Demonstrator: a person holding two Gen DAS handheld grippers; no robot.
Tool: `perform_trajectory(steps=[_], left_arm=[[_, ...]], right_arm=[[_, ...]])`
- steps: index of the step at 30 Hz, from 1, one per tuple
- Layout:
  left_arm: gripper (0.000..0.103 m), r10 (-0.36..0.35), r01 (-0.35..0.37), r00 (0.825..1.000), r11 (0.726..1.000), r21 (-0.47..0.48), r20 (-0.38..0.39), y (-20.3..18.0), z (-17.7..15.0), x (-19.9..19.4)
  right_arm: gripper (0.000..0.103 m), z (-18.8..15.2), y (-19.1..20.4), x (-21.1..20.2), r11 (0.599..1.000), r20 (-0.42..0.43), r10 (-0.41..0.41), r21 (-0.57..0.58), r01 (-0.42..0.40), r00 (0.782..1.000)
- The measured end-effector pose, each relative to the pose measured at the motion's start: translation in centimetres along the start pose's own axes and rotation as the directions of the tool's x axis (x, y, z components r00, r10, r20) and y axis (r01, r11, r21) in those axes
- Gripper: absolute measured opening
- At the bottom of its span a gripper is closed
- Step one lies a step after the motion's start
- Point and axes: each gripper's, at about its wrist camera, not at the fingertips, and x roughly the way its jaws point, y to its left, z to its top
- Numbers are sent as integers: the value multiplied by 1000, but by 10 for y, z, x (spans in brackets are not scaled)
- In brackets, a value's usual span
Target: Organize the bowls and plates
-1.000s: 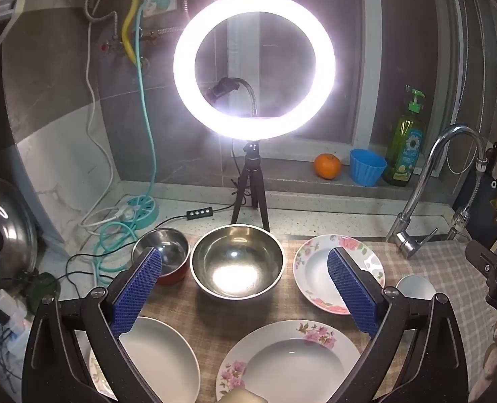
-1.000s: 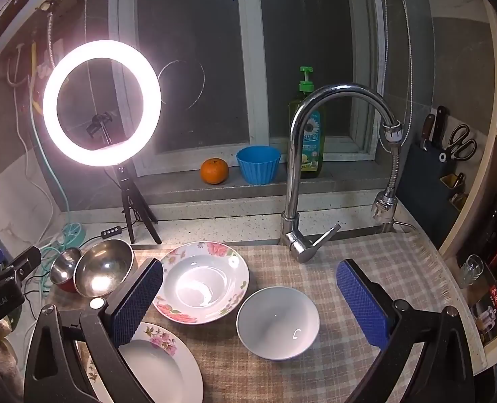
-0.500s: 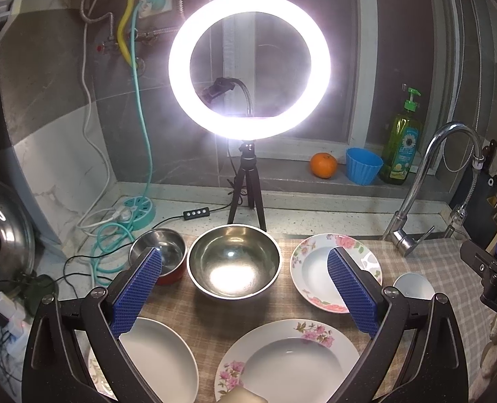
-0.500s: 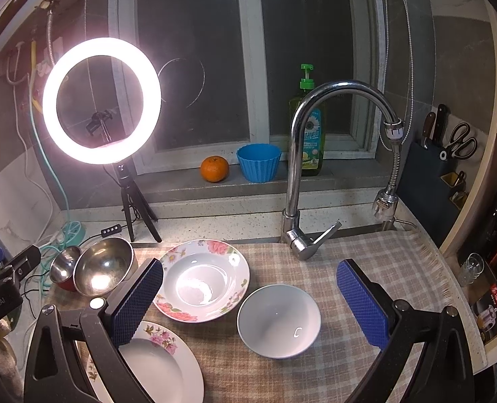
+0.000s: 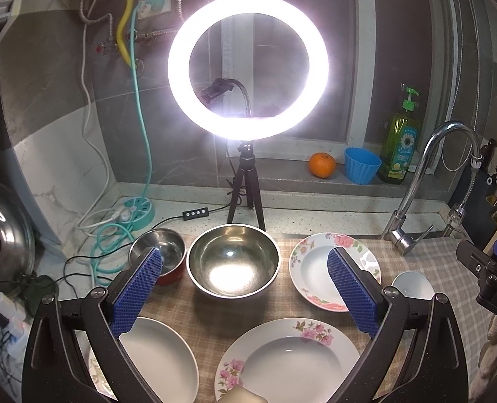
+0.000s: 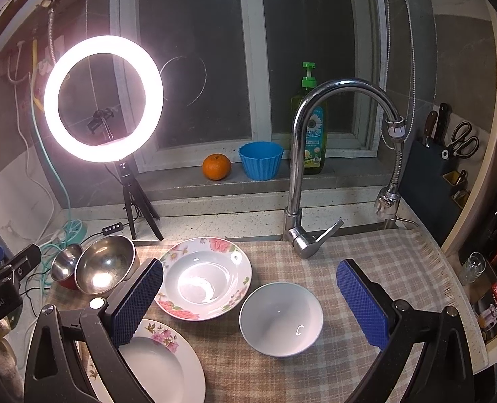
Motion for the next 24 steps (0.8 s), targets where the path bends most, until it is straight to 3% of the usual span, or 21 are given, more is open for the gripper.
perform_trajectory(steps=[24], left_arm=[[99, -19, 19, 1000, 1000, 15, 5, -7, -2, -4]], right_arm=[[102, 0, -3, -5, 1000, -3, -2, 10, 2, 1000]])
